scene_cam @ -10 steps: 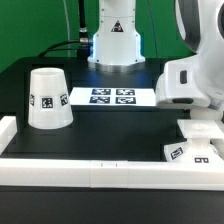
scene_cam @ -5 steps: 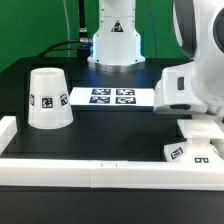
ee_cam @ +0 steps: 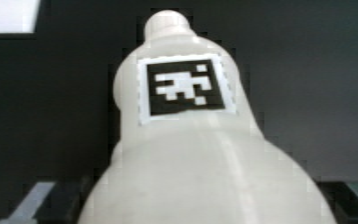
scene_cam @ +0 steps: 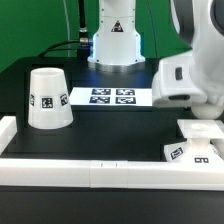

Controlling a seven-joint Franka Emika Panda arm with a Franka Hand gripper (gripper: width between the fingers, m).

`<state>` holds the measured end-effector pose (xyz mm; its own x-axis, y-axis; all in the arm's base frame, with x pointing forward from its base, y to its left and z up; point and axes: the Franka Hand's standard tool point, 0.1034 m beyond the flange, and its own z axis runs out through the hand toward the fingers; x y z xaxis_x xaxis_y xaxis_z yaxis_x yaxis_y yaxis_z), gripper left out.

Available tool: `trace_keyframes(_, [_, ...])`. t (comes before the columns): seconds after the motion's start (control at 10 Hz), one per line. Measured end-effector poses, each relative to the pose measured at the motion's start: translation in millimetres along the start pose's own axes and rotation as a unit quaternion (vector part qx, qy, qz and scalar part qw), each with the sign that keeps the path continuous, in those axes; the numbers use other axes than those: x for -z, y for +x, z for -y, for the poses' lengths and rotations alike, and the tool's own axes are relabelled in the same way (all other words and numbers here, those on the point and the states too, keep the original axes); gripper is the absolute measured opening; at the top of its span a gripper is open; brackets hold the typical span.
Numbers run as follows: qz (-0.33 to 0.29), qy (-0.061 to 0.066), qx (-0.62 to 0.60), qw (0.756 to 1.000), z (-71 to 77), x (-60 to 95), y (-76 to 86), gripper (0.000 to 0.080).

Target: Assemble lamp

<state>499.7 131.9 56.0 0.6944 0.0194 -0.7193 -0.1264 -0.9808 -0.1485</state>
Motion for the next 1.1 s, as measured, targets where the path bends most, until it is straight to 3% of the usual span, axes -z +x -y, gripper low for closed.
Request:
trace_keyframes(0.1, [-0.004,0.015,0.008,1.0,-4.9,18.9,-11.9,0.0576])
trace_keyframes(0.3, [-0.017,0.02,0.014,1.0,-9.2,50.7,-26.6,0.0576])
trace_keyframes(0.5, [-0.036,0.019,0.012,0.999,-9.3,42.9,-21.5,0.0577])
trace_keyframes(0.6, [-0.065,0.021,0.011,0.998,-8.3,47.5,-13.7,0.0577])
trace_keyframes(0.8, [-0.172,0.019,0.007,0.985,-9.1,55.3,-8.9,0.0577])
trace_keyframes(0.9, [-0.193,0.013,0.018,0.981,-11.8,63.4,-17.8,0.0577])
trace_keyframes(1.1, [-0.252,0.009,0.042,0.967,-5.0,101.2,-24.3,0.0577])
